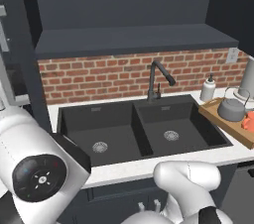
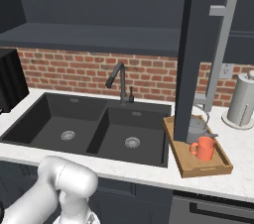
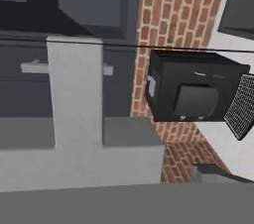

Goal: Pick the kettle from the counter and place it on the tray. Then pick the mug from the cabinet and place it on the tray. Then close the cabinet doors.

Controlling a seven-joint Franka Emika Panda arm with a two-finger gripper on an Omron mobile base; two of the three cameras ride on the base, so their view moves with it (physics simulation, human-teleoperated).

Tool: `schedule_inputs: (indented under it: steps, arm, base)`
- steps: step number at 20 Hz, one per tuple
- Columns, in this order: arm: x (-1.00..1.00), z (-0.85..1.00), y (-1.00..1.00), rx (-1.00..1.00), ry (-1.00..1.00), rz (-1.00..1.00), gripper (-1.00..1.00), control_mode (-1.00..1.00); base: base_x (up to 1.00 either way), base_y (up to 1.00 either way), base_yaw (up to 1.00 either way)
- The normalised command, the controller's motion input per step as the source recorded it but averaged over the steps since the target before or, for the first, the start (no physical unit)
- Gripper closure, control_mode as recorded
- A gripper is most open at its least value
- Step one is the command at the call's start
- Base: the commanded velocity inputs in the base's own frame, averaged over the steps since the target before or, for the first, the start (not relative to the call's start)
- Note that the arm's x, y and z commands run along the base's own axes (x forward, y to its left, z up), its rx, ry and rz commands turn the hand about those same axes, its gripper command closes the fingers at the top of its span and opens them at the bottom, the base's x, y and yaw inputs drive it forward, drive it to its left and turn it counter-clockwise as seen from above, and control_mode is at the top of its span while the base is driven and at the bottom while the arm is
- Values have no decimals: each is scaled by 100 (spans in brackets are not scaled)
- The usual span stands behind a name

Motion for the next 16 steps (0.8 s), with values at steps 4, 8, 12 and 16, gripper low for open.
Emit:
schedule_inputs:
  steps: [4,8,12,16]
  arm:
    - [29,0,-67,0,6,-8,-100,-100]
    - [41,0,-72,0,14,-14,-100,-100]
    - [50,0,-72,0,18,-15,-100,-100]
    - [49,0,-72,0,14,-18,-100,-100]
  base:
    - [0,0,0]
    - [0,0,0]
    - [0,0,0]
    - [0,0,0]
